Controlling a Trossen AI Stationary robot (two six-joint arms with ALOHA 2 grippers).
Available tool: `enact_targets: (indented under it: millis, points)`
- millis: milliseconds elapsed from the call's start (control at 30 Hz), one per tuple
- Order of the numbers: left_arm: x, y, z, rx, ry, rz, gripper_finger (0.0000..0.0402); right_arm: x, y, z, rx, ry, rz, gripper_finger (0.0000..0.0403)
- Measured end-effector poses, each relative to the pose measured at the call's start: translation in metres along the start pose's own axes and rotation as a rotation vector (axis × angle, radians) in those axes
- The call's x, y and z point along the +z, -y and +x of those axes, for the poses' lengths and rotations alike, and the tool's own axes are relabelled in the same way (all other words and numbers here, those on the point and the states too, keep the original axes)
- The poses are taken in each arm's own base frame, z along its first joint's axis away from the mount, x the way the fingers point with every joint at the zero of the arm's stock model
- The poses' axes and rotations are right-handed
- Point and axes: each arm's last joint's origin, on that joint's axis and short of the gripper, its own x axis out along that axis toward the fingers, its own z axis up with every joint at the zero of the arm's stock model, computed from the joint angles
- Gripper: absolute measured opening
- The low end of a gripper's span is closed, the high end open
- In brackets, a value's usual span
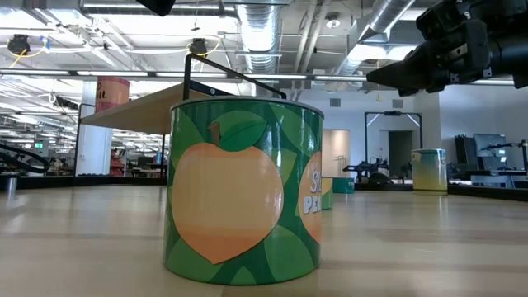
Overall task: Pick and place cans onto a shelf
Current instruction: Put the canned tomatoes on the shelf
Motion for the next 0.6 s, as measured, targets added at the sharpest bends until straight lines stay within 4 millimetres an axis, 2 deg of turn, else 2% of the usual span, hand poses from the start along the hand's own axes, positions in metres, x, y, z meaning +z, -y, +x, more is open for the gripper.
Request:
enact_targets:
  millis: [100,333,467,600]
  points:
    - [0.000,0.001,0.000,-0.051,-0.006,-0.023,0.0000,0.000,0.000,0.000,-0.001,0.000,0.000,0.0007]
    - [-0.001,0.002,0.001,-0.047,-0.013,-0.022,0.0014,0.000,0.000,0.000,-0.001,0.000,0.000,0.0007]
    - [-0.007,0.007,0.013,-0.031,-0.063,0.012,0.0037,0.000,0.000,0.000,-0.001,0.000,0.001,0.0007]
    - [-0.002,0.012,0.031,-0.021,-0.104,0.087,0.0053,0.000,0.000,0.000,-0.002,-0.004,0.009,0.0007]
